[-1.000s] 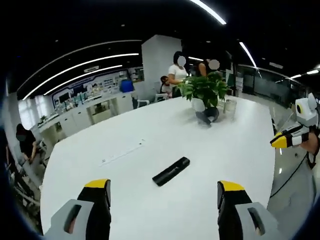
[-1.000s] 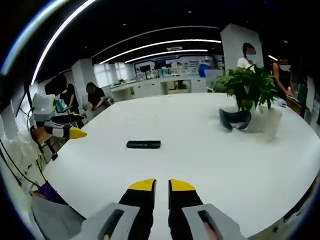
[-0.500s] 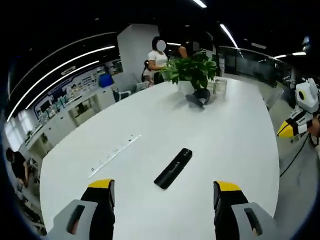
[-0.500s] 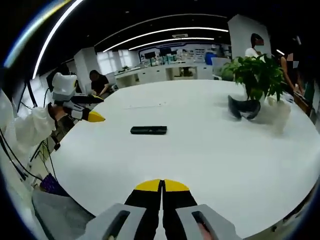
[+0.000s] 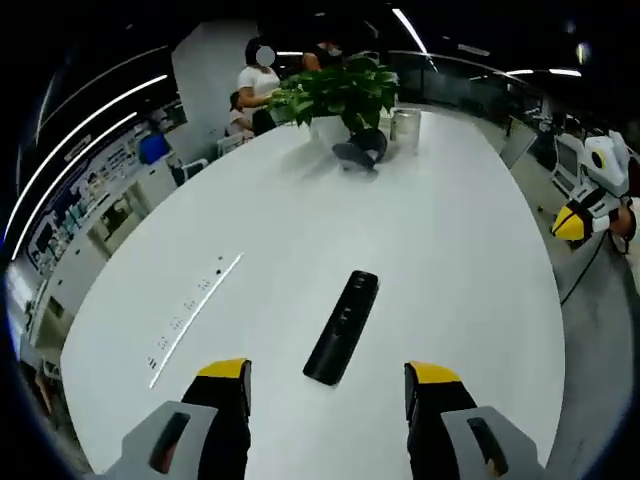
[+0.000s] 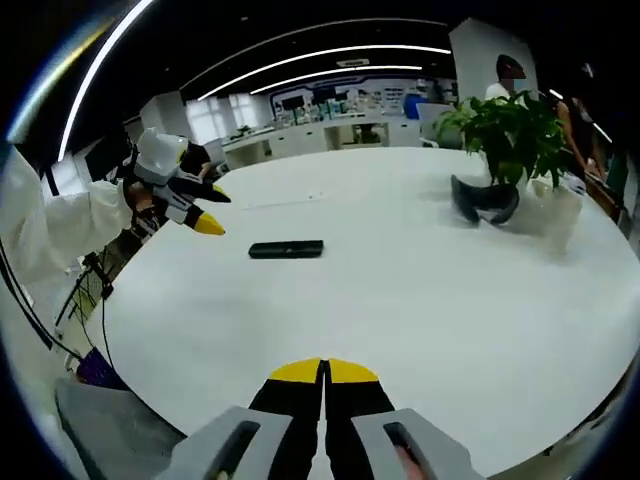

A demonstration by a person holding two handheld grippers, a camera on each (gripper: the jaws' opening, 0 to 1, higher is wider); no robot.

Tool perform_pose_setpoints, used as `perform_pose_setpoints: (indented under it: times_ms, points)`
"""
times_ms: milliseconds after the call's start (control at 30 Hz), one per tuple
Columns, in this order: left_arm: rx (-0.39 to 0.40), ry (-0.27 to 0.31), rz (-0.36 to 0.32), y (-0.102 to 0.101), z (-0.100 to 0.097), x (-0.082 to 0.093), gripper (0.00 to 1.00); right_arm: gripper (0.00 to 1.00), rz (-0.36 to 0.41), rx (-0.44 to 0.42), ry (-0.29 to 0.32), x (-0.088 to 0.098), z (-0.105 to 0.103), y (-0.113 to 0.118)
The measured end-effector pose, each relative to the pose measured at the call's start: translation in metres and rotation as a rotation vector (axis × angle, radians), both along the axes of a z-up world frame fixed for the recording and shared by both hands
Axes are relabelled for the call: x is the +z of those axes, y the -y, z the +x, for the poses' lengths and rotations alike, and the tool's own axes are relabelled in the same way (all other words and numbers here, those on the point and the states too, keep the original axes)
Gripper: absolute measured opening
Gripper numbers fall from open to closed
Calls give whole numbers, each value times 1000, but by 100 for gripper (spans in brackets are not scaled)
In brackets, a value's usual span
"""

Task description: Press the specified remote control buttons in sequence, fully releasing each button before pressing the next.

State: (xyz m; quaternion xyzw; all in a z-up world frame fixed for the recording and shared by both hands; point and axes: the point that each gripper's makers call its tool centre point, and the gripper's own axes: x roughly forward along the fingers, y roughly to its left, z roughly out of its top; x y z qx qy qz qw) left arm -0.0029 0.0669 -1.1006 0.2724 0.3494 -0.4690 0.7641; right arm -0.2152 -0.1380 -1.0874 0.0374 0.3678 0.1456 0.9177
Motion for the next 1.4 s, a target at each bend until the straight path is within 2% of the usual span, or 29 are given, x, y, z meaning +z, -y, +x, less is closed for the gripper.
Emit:
perform_pose_setpoints:
  times_ms: [133,167,267,367,600,700,733,833,900,1100,1400]
  points:
    - [-67,-37,94,3,5,-25,57,0,-10,-15,-5,1,3,11]
    - [-68,-31,96,6,8,-28,57,0,-18,-18,-5,0,3,14]
    - [-110,-61,121,13,10,-43,56,0,-28,-31,-11,-1,4,22]
    - [-141,-82,178,14,16,-63,57,0,-26,-48,-19,-4,3,28]
    - [-182,-132,245,12,20,-89,58,0,-36,-66,-34,-8,1,33]
    - [-191,-171,255,11,21,-96,57,0,-36,-66,-39,-9,0,33]
    - [-194,-188,233,13,25,-97,57,0,-38,-66,-39,-9,0,33]
    - [-204,-193,250,11,24,-96,53,0,-47,-64,-39,-9,1,34]
    - [-258,-188,279,8,28,-97,50,0,-46,-66,-38,-9,1,34]
    - [-252,-191,292,7,28,-97,49,0,-40,-51,-18,-2,5,26]
    - [-271,-189,328,9,20,-97,29,0,-29,-42,1,5,-2,22]
